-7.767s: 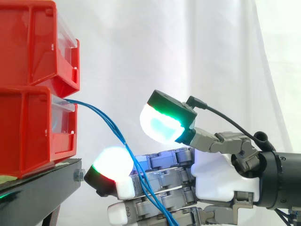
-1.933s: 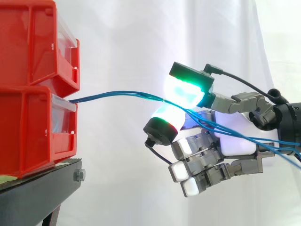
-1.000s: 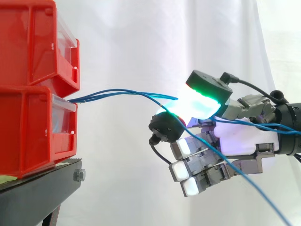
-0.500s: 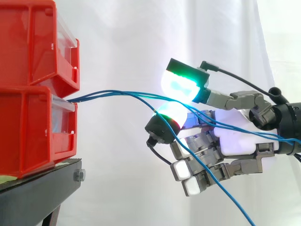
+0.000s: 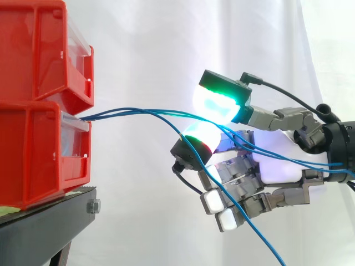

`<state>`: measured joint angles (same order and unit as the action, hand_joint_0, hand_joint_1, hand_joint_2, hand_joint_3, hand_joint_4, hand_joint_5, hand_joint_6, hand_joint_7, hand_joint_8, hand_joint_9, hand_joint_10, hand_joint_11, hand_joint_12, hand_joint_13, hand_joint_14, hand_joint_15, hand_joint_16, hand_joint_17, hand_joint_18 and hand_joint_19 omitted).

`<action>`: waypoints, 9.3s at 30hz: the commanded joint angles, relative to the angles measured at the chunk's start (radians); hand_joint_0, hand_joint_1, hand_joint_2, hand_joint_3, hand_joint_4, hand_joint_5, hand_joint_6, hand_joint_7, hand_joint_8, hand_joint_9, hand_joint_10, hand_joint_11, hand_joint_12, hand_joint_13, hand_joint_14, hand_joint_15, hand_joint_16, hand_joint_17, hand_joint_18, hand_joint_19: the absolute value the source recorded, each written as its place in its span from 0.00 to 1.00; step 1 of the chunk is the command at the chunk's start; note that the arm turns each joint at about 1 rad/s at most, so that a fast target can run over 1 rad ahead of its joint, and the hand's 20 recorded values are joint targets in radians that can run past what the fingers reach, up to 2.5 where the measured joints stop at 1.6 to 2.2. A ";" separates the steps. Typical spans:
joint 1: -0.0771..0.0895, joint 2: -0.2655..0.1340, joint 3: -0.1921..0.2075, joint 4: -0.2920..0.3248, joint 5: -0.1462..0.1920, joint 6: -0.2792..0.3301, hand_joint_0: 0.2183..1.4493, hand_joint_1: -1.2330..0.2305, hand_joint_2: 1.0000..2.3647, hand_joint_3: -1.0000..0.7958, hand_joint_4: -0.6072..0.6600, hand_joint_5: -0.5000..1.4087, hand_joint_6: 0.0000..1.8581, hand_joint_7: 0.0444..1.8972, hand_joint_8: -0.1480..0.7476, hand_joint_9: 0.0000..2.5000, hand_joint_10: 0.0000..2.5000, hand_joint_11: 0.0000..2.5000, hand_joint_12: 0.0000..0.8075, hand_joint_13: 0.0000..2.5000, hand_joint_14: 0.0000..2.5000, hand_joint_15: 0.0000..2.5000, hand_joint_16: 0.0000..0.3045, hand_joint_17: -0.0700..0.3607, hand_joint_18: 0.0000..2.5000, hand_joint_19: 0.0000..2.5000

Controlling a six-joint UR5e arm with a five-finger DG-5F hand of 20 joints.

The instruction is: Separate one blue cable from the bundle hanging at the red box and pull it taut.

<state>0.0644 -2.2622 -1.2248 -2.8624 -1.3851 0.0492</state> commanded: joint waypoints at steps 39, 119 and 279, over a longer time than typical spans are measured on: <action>0.002 0.000 0.001 0.002 0.003 -0.002 0.27 0.56 0.00 0.28 0.56 0.19 0.40 0.66 0.47 0.39 0.01 0.24 0.42 0.39 0.01 0.16 0.13 0.37 0.34 0.22; 0.006 0.000 -0.001 0.003 0.008 -0.002 0.50 0.30 0.01 0.43 0.53 0.14 0.44 0.57 0.42 0.40 0.01 0.48 0.25 0.42 0.01 0.32 0.03 0.21 0.22 0.09; 0.008 0.000 -0.001 0.005 0.037 -0.006 0.49 0.30 0.01 0.55 0.54 0.16 0.44 0.60 0.45 0.34 0.71 0.60 0.31 0.35 1.00 0.67 0.06 0.26 0.57 0.78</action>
<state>0.0720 -2.2626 -1.2256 -2.8573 -1.3496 0.0430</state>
